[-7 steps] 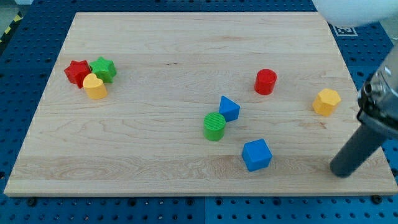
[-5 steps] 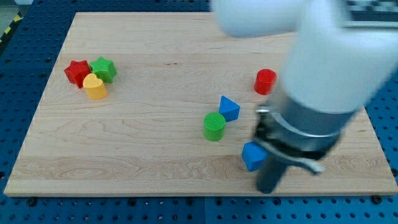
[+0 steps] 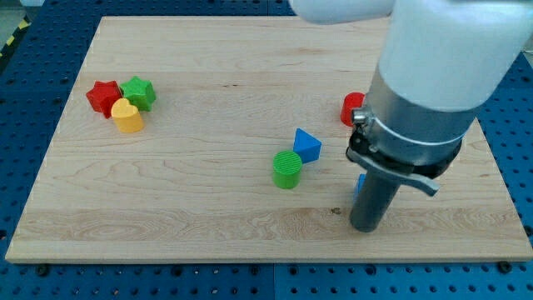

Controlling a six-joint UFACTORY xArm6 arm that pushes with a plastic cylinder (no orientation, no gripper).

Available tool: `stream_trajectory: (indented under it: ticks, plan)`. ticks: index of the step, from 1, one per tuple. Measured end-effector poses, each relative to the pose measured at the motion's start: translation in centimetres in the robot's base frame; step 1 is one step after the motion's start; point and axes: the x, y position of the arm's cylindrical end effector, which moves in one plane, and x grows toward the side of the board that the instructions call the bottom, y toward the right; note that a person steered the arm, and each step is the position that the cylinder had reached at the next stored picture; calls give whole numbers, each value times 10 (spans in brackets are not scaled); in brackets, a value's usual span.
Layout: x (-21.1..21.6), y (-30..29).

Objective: Push the blue cube closer to the yellow hexagon

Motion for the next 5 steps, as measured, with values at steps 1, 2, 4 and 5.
stream_trajectory:
  ticks: [1, 2, 4, 5]
  plan:
    - [-20, 0]
    - [-36, 4]
    - [-53, 26]
    - [-74, 7]
